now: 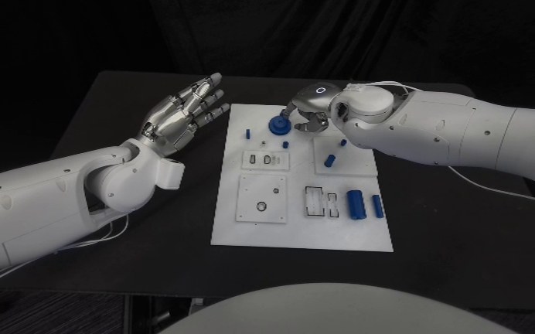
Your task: Assemble the parts on the task board
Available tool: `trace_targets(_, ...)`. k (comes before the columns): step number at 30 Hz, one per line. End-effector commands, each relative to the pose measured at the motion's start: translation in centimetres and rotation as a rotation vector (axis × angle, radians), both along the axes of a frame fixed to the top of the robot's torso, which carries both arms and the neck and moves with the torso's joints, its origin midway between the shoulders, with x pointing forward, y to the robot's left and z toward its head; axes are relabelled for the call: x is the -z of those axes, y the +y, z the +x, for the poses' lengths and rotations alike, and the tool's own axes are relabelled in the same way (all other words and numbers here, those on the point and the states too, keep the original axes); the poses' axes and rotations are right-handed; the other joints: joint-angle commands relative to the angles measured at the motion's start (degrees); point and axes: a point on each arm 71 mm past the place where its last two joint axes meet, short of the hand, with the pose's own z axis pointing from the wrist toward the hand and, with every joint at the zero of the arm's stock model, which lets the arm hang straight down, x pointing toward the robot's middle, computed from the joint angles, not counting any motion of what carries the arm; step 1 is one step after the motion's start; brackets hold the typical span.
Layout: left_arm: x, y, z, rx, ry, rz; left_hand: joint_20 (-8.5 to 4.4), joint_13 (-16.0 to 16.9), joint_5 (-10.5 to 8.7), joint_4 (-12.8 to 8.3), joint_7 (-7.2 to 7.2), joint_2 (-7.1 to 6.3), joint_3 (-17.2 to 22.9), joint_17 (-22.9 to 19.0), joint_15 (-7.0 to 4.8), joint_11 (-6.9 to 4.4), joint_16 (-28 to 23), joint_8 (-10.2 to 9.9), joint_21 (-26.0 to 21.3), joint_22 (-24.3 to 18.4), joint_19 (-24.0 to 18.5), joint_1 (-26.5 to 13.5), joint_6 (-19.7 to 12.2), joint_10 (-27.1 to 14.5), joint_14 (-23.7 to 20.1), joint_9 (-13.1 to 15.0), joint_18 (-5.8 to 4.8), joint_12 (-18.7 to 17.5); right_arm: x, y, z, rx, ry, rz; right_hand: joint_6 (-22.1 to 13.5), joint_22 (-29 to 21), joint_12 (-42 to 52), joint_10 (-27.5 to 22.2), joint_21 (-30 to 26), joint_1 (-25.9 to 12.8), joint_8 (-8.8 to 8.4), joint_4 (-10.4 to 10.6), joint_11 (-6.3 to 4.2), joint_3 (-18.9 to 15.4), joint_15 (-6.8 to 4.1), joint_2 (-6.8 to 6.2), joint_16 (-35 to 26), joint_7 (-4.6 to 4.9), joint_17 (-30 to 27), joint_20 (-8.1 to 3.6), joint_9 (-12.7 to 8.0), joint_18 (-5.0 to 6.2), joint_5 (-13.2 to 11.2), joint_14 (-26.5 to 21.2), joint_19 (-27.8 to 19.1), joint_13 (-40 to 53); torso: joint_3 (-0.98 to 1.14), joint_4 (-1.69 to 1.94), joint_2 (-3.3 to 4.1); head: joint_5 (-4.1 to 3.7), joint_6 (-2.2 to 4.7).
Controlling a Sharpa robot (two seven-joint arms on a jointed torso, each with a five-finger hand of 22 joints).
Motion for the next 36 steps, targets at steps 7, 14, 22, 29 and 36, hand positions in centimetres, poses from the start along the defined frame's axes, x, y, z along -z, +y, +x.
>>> trace_targets(7, 0.2, 0.3, -0.1, 0.000, -0.004, -0.011, 0.48, 0.1, 0.26, -0.1, 0.42, 0.01, 0.3, 0.1, 0.37, -0.15, 0.3, 0.2, 0.2, 0.1, -0.1, 0.6, 0.2, -0.4, 0.1, 0.1, 0.94, 0.2, -1.4, -3.3, -0.8, 0.031, -0.104, 0.075, 1.7, 10.5, 0.0, 0.3, 0.1, -2.0, 0.46, 0.9, 0.17, -0.4, 0.56, -0.20, -0.1, 0.88, 8.6, 0.20, -0.5, 0.33, -4.0, 2.0, 0.3, 8.5, 0.03, 0.05, -0.02, -0.50, 0.04)
trace_targets(14, 0.6, 0.5, -0.1, -0.006, 0.003, -0.008, 0.49, 0.1, 0.30, -0.1, 0.47, 0.01, 0.4, 0.1, 0.39, -0.15, 0.3, 0.2, 0.2, 0.1, -0.1, 0.7, 0.3, -0.4, 0.1, 0.1, 0.94, 0.2, -4.0, -7.1, -2.3, 0.086, -0.128, 0.103, 3.6, 10.7, 0.4, 0.9, 0.6, -2.6, 0.81, 1.5, 0.22, -1.0, 0.45, 0.02, 0.0, 0.94, 8.8, 0.16, -0.7, 0.20, -5.8, 2.3, 0.9, 8.8, -0.17, -0.37, -0.61, -0.53, 0.12)
trace_targets(22, 0.9, 0.2, -0.2, -0.002, 0.009, -0.009, 0.51, 0.1, 0.39, -0.2, 0.56, 0.01, 0.5, 0.1, 0.42, -0.10, 0.3, 0.3, 0.2, 0.1, -0.1, 0.8, 0.3, -0.3, 0.1, 0.1, 0.93, 0.3, -4.5, -13.0, -4.2, 0.237, -0.038, 0.149, 3.6, 10.6, 0.3, 0.9, 0.4, -4.5, 0.18, 3.4, 0.23, -3.2, 0.45, 0.11, -0.2, 0.98, 8.8, 0.11, -1.5, 0.20, -11.5, 2.2, 0.9, 8.8, -0.41, -0.86, -1.49, -0.05, 0.00)
trace_targets(29, 1.0, 0.2, -0.3, 0.000, 0.012, -0.010, 0.51, 0.1, 0.39, -0.2, 0.56, 0.01, 0.5, 0.1, 0.42, -0.10, 0.3, 0.3, 0.2, 0.1, -0.1, 0.8, 0.3, -0.3, 0.1, 0.1, 0.93, 0.3, -3.3, -16.8, -5.3, 0.312, -0.004, 0.153, 3.7, 10.5, -0.1, 0.4, 0.0, -4.6, 0.14, 3.6, 0.25, -3.8, 0.47, -0.13, -0.5, 0.95, 8.4, 0.13, -1.6, 0.27, -12.1, 2.0, 0.7, 8.5, -0.54, -0.75, -2.16, -0.78, -0.01)
trace_targets(36, 1.3, 0.1, -0.4, 0.005, 0.019, -0.011, 0.53, 0.1, 0.47, -0.3, 0.59, 0.01, 0.5, 0.1, 0.43, -0.06, 0.3, 0.3, 0.2, 0.1, -0.1, 0.9, 0.4, -0.3, 0.1, 0.1, 0.93, 0.3, -1.9, -18.1, -6.0, 0.334, 0.020, 0.156, 2.6, 10.5, -0.3, 0.2, -0.1, -4.6, -0.22, 3.9, 0.07, -4.6, 0.38, -0.51, -0.6, 0.49, 8.4, 0.10, -2.1, 0.28, -12.6, 2.0, 0.8, 8.3, -0.51, -0.64, -2.32, -0.99, -0.01)
